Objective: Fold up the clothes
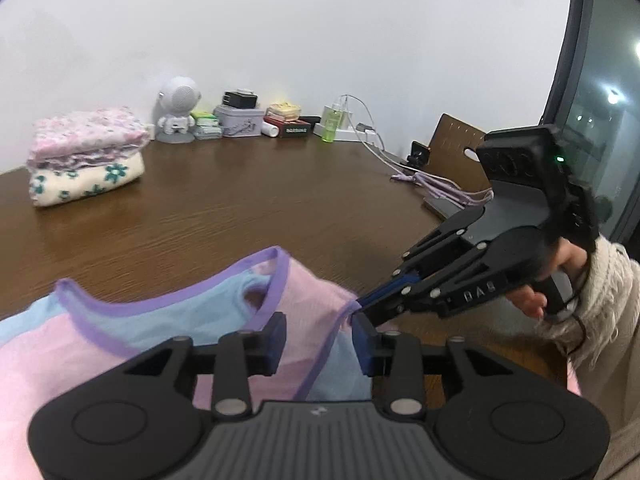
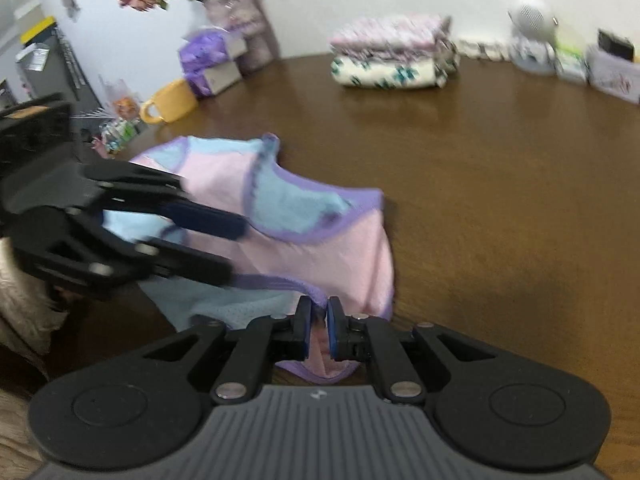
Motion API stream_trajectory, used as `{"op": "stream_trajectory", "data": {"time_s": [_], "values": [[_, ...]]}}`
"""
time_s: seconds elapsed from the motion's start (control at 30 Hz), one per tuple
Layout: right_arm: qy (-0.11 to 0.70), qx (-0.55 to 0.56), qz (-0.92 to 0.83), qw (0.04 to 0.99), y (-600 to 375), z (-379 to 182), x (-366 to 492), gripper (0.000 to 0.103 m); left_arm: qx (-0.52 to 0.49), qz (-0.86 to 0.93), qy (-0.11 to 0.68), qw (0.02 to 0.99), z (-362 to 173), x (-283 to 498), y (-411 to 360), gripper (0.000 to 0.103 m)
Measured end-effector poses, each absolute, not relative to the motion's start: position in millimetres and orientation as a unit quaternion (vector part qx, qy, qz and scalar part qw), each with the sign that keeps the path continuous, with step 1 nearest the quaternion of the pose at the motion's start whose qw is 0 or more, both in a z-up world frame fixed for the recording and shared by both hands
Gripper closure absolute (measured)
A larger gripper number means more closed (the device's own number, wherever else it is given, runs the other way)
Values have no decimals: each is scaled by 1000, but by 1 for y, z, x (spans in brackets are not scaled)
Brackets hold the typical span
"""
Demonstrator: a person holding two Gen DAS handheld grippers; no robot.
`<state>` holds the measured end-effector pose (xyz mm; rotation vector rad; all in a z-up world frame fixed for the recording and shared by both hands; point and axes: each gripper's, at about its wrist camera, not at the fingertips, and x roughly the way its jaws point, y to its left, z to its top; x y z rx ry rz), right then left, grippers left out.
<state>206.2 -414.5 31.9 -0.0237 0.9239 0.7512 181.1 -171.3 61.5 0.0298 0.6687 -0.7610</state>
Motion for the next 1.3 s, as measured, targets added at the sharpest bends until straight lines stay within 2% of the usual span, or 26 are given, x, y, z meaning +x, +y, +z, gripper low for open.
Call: {"op": "stream_trajectory", "data": {"time_s": [0.2,0.3,0.37,0.43,0.5,0.57,0.8,0.9,1.0,1.2,1.3], "values": [[428,14,341,837,-422,29,205,93,55,-382,313,868,60,152,-170,78],[413,15,348,842,-421,36,195,93,76,-386,313,865,54,142,-180,79],[397,5,362,844,-418,43,181,89,81,-385,318,863,48,141,-184,79],[390,-9,367,844,-413,45,166,73,84,-381,323,862,43,142,-187,79],[389,-20,367,845,-407,44,152,70,85,-377,329,862,39,142,-188,79],[386,-36,363,847,-402,43,138,70,86,-377,332,860,37,142,-188,78],[312,-193,309,878,-368,29,105,70,65,-363,330,869,42,134,-181,72],[299,-233,295,877,-358,23,103,76,57,-356,329,873,43,130,-177,70],[298,-235,290,878,-359,22,104,95,60,-342,344,872,35,131,-176,73],[310,-180,302,883,-377,32,112,96,43,-341,353,870,30,135,-168,73],[320,-162,308,881,-384,35,116,92,25,-350,346,870,37,133,-165,71]]}}
